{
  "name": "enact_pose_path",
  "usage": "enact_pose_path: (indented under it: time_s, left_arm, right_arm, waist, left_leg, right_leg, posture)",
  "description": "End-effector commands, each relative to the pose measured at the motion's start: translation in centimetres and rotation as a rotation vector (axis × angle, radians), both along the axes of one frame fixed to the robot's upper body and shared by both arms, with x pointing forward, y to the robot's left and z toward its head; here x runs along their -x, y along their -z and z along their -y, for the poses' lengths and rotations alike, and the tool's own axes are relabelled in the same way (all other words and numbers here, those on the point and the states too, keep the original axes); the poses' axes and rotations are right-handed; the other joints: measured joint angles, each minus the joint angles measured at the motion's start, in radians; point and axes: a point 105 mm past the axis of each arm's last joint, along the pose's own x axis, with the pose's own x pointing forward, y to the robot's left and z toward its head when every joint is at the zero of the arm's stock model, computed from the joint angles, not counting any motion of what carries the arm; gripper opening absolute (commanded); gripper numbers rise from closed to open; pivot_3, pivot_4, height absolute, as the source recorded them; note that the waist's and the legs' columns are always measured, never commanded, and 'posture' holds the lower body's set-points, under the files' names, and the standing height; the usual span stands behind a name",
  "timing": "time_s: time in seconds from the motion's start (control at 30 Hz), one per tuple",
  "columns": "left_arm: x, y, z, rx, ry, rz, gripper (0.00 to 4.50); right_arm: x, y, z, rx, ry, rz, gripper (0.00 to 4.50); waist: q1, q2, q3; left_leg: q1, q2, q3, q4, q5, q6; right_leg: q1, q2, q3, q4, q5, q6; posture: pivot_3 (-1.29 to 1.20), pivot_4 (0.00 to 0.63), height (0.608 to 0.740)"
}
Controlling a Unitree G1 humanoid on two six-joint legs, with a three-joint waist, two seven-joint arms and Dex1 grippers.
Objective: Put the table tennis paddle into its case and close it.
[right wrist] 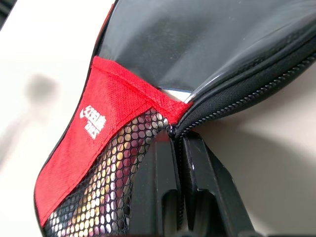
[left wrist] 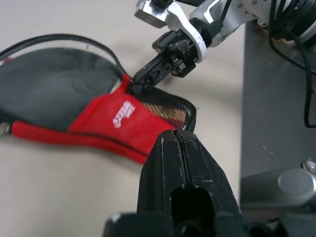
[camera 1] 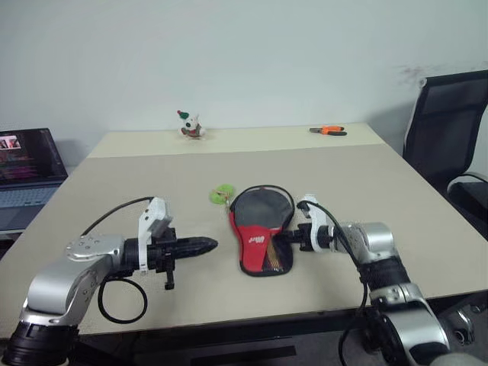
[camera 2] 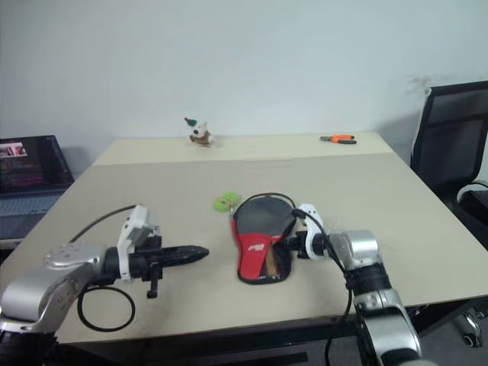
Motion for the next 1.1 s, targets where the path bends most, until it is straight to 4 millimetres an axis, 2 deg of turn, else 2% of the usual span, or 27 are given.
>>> enact_pose_path:
  time_s: [0.03, 0.3, 0.5, 0.83, 0.97, 1.1]
  left_arm:
    - [1.0, -0.5, 0.8, -0.005, 0.066, 0.015, 0.00]
    - [1.7, 0.0, 1.1, -0.008, 0.098, -0.008, 0.00]
    - [1.7, 0.0, 1.1, -0.013, 0.096, -0.007, 0.00]
    - [1.6, 0.0, 0.9, -0.020, 0.082, 0.000, 0.00]
    - [1.5, 0.0, 0.9, -0.021, 0.074, 0.004, 0.00]
    - [1.4, -0.1, 0.8, -0.021, 0.070, 0.009, 0.00]
  right_arm:
    - [2.4, -1.6, -1.1, -0.038, -0.054, 0.011, 0.01]
    - [5.6, -0.9, 0.2, -0.018, -0.026, -0.043, 0.01]
    - [6.6, -0.2, 0.5, -0.014, -0.004, -0.075, 0.01]
    - [6.5, 0.4, -0.1, -0.071, 0.064, -0.128, 0.01]
    - [6.3, 0.3, -1.3, -0.165, 0.100, -0.178, 0.01]
    - [6.1, 0.7, -1.7, -0.182, 0.134, -0.192, 0.01]
  waist:
    - [0.002, 0.000, 0.000]
    - [0.005, 0.000, 0.000]
    - [0.005, 0.000, 0.000]
    - [0.005, 0.000, 0.000]
    - [0.003, 0.000, 0.000]
    - [0.003, 0.000, 0.000]
  left_leg:
    - [0.000, 0.000, 0.000, 0.000, 0.000, 0.000]
    - [0.000, 0.000, 0.001, 0.000, 0.000, 0.000]
    - [0.000, 0.000, 0.001, 0.000, 0.000, 0.000]
    - [0.000, 0.001, 0.001, 0.000, 0.000, 0.000]
    - [0.000, 0.001, 0.002, 0.000, 0.000, 0.000]
    - [0.000, 0.001, 0.002, 0.000, 0.000, 0.000]
  right_leg:
    - [0.000, 0.000, 0.000, 0.000, 0.000, 0.000]
    - [0.000, 0.004, 0.000, 0.000, -0.003, 0.005]
    - [0.000, 0.004, 0.001, -0.001, -0.003, 0.005]
    - [0.000, 0.005, 0.001, -0.001, -0.003, 0.005]
    - [0.000, 0.005, 0.001, -0.001, -0.003, 0.005]
    - [0.000, 0.006, 0.001, -0.001, -0.003, 0.005]
  posture:
    - [0.00, 0.150, 0.740]
    - [0.00, 0.150, 0.740]
    - [0.00, 0.150, 0.740]
    - [0.00, 0.150, 0.740]
    - [0.00, 0.150, 0.740]
    - [0.00, 0.150, 0.740]
